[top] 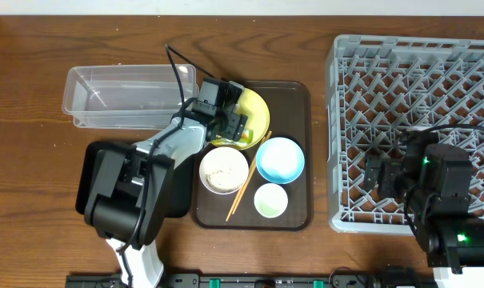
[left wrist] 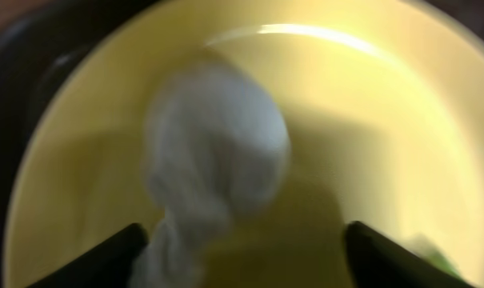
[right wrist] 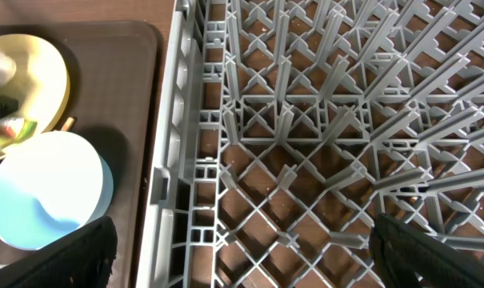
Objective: Sort waste into correct bins and load items into the dishwasher rack
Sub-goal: 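Reach the left gripper to the yellow plate and grasp the tissue, then carry the tissue with the left gripper and drop it into the clear bin, then move the left gripper to the plate and grasp the snack wrapper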
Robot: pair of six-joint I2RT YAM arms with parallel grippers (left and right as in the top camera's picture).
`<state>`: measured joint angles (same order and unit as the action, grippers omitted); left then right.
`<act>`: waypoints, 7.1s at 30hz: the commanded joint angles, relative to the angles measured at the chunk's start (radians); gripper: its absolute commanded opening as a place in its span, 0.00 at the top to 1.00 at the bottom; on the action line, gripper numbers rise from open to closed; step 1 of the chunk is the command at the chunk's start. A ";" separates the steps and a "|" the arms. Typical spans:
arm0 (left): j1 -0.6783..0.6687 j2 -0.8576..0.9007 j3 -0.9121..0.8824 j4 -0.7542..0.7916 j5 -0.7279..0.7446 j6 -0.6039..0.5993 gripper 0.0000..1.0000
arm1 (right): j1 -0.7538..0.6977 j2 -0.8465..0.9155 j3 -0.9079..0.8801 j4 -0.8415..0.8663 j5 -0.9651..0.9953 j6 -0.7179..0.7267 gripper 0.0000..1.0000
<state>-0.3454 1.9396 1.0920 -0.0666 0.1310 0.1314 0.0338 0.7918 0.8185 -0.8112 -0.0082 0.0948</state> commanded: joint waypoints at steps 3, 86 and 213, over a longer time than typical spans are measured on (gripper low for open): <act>-0.001 0.006 0.014 0.005 -0.016 0.018 0.46 | -0.006 -0.002 0.023 -0.001 -0.005 0.005 0.01; 0.087 -0.529 -0.018 -0.251 -0.279 -0.134 0.91 | -0.006 -0.002 0.023 -0.002 -0.004 0.005 0.01; -0.147 -0.069 -0.024 -0.206 -0.046 0.369 0.59 | -0.006 -0.002 0.023 -0.019 -0.004 0.005 0.01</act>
<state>-0.4931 1.8633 1.0718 -0.2832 0.0978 0.4957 0.0338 0.7918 0.8200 -0.8295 -0.0082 0.0948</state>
